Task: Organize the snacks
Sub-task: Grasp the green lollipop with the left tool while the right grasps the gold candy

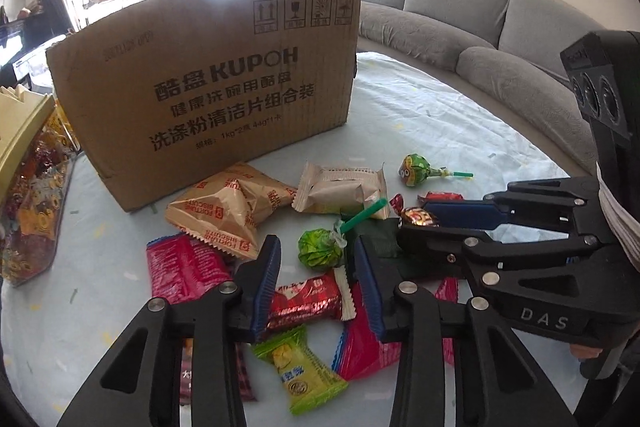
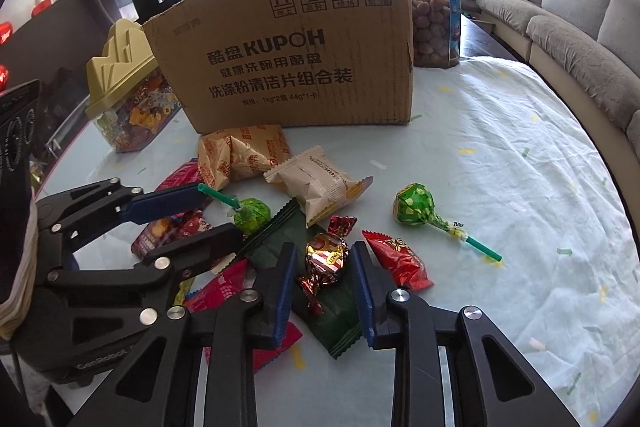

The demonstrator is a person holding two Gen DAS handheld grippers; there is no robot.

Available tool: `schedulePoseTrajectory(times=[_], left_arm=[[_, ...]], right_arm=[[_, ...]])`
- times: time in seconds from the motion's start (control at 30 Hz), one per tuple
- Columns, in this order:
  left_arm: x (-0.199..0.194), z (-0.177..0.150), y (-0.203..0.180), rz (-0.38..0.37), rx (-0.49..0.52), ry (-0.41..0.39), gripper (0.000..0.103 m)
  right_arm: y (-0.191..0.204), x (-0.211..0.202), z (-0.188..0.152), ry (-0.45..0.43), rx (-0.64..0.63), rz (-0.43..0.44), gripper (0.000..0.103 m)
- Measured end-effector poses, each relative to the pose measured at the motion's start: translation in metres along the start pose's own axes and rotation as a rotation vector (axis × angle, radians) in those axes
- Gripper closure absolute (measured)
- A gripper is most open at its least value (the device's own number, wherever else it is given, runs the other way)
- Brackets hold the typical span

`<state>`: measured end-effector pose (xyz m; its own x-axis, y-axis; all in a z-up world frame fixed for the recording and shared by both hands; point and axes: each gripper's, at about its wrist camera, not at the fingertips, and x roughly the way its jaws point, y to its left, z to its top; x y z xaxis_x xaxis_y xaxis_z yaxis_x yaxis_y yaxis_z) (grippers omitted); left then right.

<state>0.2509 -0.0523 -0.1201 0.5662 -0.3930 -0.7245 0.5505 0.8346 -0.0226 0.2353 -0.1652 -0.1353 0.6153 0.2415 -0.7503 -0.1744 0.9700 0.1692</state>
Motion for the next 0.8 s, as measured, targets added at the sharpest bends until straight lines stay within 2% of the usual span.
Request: schedulePoseTrajectory(times=[0.17, 0.57, 0.6, 0.8], left_arm=[[0.012, 0.002, 0.000, -0.002, -0.005, 0.019, 0.073], [0.023, 0.005, 0.010, -0.049, -0.081, 0.029, 0.076], [0.023, 0.004, 0.012, -0.044, -0.085, 0.026, 0.078], [0.018, 0.000, 0.016, -0.027, -0.113, 0.025, 0.079]], right_arm=[[-0.005, 0.002, 0.001, 0.003, 0.017, 0.012, 0.079], [-0.005, 0.007, 0.005, 0.000, 0.027, 0.021, 0.079], [-0.005, 0.007, 0.005, -0.001, 0.027, 0.020, 0.080], [-0.005, 0.007, 0.006, -0.001, 0.029, 0.017, 0.080]])
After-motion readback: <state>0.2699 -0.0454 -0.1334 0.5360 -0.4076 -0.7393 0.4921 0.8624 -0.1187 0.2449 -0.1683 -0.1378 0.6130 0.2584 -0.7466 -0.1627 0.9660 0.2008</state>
